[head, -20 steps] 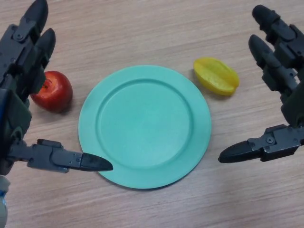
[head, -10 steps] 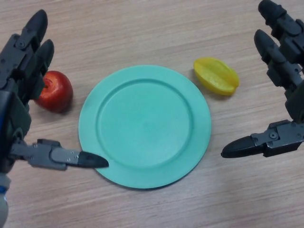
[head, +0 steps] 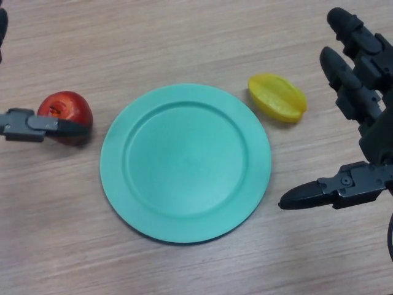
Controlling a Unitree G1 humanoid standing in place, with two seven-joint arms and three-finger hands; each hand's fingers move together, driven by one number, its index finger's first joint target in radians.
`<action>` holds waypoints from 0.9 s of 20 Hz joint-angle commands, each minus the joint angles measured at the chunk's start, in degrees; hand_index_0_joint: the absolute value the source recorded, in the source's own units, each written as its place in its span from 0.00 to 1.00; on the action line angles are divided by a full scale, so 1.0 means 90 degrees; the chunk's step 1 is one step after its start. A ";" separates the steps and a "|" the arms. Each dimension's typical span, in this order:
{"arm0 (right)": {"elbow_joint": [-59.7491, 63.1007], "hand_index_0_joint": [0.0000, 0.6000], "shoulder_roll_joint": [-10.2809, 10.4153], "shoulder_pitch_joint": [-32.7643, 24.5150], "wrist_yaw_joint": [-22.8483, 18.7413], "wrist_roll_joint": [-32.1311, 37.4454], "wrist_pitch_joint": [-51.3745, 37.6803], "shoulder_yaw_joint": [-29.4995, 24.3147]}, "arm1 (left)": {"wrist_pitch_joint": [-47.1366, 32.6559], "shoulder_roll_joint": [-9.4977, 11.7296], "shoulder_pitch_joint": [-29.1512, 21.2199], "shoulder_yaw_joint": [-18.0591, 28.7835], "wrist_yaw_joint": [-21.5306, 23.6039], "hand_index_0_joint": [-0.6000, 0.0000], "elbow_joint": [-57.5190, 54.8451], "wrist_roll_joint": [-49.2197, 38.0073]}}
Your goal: Pick up the red apple and place it on the plate
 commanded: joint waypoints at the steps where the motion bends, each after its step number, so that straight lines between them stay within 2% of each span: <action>1: -0.0281 0.00 -0.0075 -0.0143 -0.0199 0.0282 -0.0782 -0.0281 | -0.1018 0.0394 -0.0606 0.0083 0.0527 1.00 0.0443 0.0345; 6: -0.0205 0.00 -0.0136 -0.0169 -0.0280 0.0315 -0.0661 -0.0352 | -0.1393 0.0367 -0.1061 -0.0177 0.0429 1.00 0.2075 0.0615; 11: -0.0059 0.00 -0.0217 -0.0215 -0.0243 0.0249 -0.0575 -0.0471 | -0.1463 0.0355 -0.1326 -0.0229 0.0705 1.00 0.3138 0.0575; 12: -0.0057 0.00 -0.0218 -0.0216 -0.0242 0.0247 -0.0574 -0.0472 | -0.1463 0.0358 -0.1331 -0.0235 0.0708 0.92 0.3153 0.0581; 13: -0.0054 0.00 -0.0216 -0.0213 -0.0237 0.0251 -0.0577 -0.0481 | -0.1503 0.0375 -0.1343 -0.0277 0.0723 0.67 0.3213 0.0662; 14: -0.0050 0.00 -0.0216 -0.0217 -0.0233 0.0261 -0.0575 -0.0496 | -0.1563 0.0390 -0.1354 -0.0333 0.0750 0.50 0.3285 0.0795; 15: -0.0042 0.00 -0.0228 -0.0237 -0.0227 0.0286 -0.0559 -0.0538 | -0.1691 0.0403 -0.1371 -0.0424 0.0813 0.25 0.3436 0.1125; 16: -0.0022 0.00 -0.0248 -0.0247 -0.0213 0.0292 -0.0566 -0.0573 | -0.1747 0.0403 -0.1405 -0.0454 0.0812 0.08 0.3553 0.1352; 17: 0.0015 0.00 -0.0266 -0.0242 -0.0189 0.0296 -0.0582 -0.0609 | -0.1649 0.0380 -0.1423 -0.0427 0.0718 0.00 0.3563 0.1400; 18: 0.0026 0.00 -0.0271 -0.0245 -0.0193 0.0285 -0.0574 -0.0611 | -0.1612 0.0355 -0.1398 -0.0406 0.0725 0.00 0.3515 0.1356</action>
